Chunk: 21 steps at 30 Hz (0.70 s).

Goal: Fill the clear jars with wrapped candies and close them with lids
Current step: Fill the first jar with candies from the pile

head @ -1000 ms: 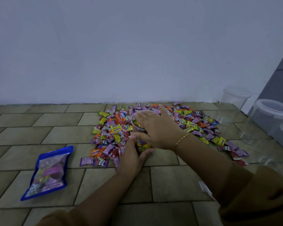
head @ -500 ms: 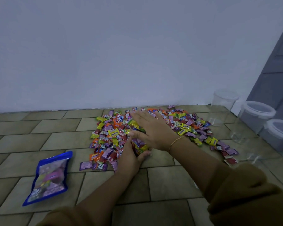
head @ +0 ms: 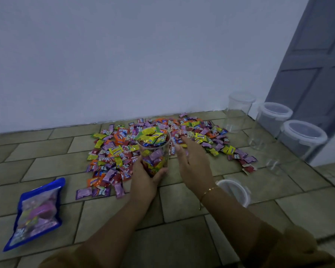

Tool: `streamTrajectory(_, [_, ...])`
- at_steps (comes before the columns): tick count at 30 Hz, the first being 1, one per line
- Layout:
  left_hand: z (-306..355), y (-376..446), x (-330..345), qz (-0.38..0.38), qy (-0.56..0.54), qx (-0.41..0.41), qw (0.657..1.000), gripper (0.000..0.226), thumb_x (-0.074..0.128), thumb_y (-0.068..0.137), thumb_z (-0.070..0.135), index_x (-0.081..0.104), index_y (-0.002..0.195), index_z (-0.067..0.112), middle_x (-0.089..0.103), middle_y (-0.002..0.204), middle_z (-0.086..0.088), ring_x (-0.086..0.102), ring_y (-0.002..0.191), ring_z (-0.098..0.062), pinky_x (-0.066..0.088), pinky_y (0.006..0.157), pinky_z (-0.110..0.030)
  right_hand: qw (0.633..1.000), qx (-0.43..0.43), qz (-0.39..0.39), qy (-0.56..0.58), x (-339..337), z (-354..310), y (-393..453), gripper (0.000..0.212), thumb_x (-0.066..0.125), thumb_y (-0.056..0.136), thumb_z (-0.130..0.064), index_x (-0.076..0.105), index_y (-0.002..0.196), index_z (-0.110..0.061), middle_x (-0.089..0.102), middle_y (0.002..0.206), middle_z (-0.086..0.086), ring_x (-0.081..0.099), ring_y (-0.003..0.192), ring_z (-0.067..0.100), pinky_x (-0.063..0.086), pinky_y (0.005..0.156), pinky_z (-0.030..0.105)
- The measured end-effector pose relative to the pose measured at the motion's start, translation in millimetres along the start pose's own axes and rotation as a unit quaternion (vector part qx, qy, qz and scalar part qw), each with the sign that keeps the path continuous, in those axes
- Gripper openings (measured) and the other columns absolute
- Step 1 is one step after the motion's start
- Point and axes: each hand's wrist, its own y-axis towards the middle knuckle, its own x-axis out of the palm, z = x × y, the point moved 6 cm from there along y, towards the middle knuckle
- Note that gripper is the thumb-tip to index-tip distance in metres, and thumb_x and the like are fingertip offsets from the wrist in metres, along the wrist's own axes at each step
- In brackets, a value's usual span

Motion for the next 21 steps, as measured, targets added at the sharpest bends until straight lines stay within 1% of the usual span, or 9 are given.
streamTrajectory(2, [-2.6, -2.3, 5.9, 0.006, -0.002, -0.009, 1.000, 0.085, 0.074, 0.066, 0.055, 0.039, 0.131, 0.014, 0.054, 0.124, 0.001, 0.053, 0.112, -0.013, 0.046, 0.091, -0.029, 0.991, 0.041, -0.023, -0.127, 1.0, 21.5, -15.0, 0.053, 0.033, 0.094, -0.049, 0.044, 0.135, -0.018, 0.049, 0.134, 0.006, 0.041, 0.127, 0.026, 0.033, 0.103, 0.043])
streamTrajectory(4, [-1.7, -4.6, 7.8, 0.016, 0.007, -0.017, 1.000, 0.085, 0.074, 0.067, 0.054, 0.038, 0.130, 0.011, 0.053, 0.124, -0.003, 0.053, 0.111, -0.018, 0.047, 0.091, -0.033, 0.953, 0.086, -0.105, -0.271, 7.6, 42.4, -30.0, 0.050, 0.032, 0.096, -0.046, 0.035, 0.139, -0.019, 0.036, 0.145, 0.013, 0.030, 0.134, 0.032, 0.026, 0.108, 0.048])
streamTrajectory(7, [0.2, -9.6, 13.5, 0.018, 0.026, -0.016, 0.999, 0.097, 0.067, 0.062, 0.066, 0.036, 0.133, 0.007, 0.052, 0.125, -0.008, 0.052, 0.113, -0.023, 0.049, 0.092, -0.042, 0.903, 0.130, -0.162, -0.377, 2.4, 64.1, -48.6, 0.047, 0.032, 0.097, -0.031, 0.029, 0.140, -0.015, 0.021, 0.150, 0.029, 0.019, 0.139, 0.041, 0.014, 0.111, 0.056])
streamTrajectory(10, [1.5, -14.1, 16.7, 0.014, 0.036, -0.015, 0.999, 0.098, 0.065, 0.062, 0.066, 0.035, 0.132, 0.006, 0.052, 0.123, -0.010, 0.052, 0.111, -0.026, 0.050, 0.090, -0.044, 0.869, 0.158, -0.191, -0.428, -3.4, 75.9, -58.0, 0.044, 0.032, 0.096, -0.019, 0.027, 0.139, -0.011, 0.032, 0.140, 0.034, 0.035, 0.128, 0.045, 0.027, 0.105, 0.056])
streamTrajectory(13, [0.5, -17.1, 18.8, 0.013, 0.042, -0.011, 0.999, 0.088, 0.071, 0.069, 0.055, 0.035, 0.134, 0.007, 0.052, 0.125, -0.009, 0.051, 0.113, -0.025, 0.049, 0.090, -0.041, 0.885, 0.086, -0.205, -0.409, 0.9, 74.2, -60.0, 0.039, 0.032, 0.096, -0.013, 0.033, 0.135, -0.009, 0.044, 0.132, 0.022, 0.049, 0.116, 0.036, 0.041, 0.093, 0.044])
streamTrajectory(16, [1.8, -20.5, 19.2, 0.005, 0.045, -0.007, 0.999, 0.093, 0.070, 0.067, 0.059, 0.035, 0.136, 0.008, 0.052, 0.128, -0.009, 0.051, 0.115, -0.025, 0.049, 0.092, -0.042, 0.919, 0.024, -0.216, -0.328, 10.4, 69.7, -58.8, 0.041, 0.033, 0.095, -0.010, 0.037, 0.136, -0.009, 0.046, 0.132, 0.015, 0.051, 0.116, 0.032, 0.042, 0.091, 0.041])
streamTrajectory(17, [4.0, -21.8, 19.4, -0.001, 0.042, -0.007, 0.999, 0.096, 0.067, 0.064, 0.063, 0.034, 0.137, 0.008, 0.052, 0.129, -0.008, 0.052, 0.116, -0.025, 0.049, 0.093, -0.042, 0.925, 0.011, -0.196, -0.326, 9.8, 67.1, -57.1, 0.039, 0.034, 0.093, -0.010, 0.043, 0.132, -0.006, 0.051, 0.126, 0.017, 0.055, 0.110, 0.034, 0.044, 0.087, 0.042])
streamTrajectory(19, [5.0, -23.5, 18.7, -0.014, 0.035, -0.004, 0.999, 0.101, 0.063, 0.062, 0.067, 0.032, 0.139, 0.010, 0.051, 0.132, -0.007, 0.051, 0.119, -0.023, 0.048, 0.096, -0.042, 0.915, 0.008, -0.171, -0.366, 9.1, 64.6, -53.0, 0.036, 0.035, 0.082, -0.012, 0.065, 0.100, -0.004, 0.065, 0.088, 0.016, 0.064, 0.078, 0.035, 0.051, 0.066, 0.041])
streamTrajectory(21, [4.0, -23.7, 17.4, -0.030, 0.024, -0.003, 0.999, 0.104, 0.062, 0.061, 0.071, 0.030, 0.142, 0.014, 0.048, 0.137, -0.004, 0.049, 0.122, -0.021, 0.046, 0.099, -0.042, 0.897, 0.000, -0.164, -0.411, 9.9, 67.5, -49.5, 0.023, 0.047, 0.074, -0.015, 0.069, 0.073, -0.010, 0.064, 0.062, 0.011, 0.063, 0.059, 0.033, 0.051, 0.055, 0.039])
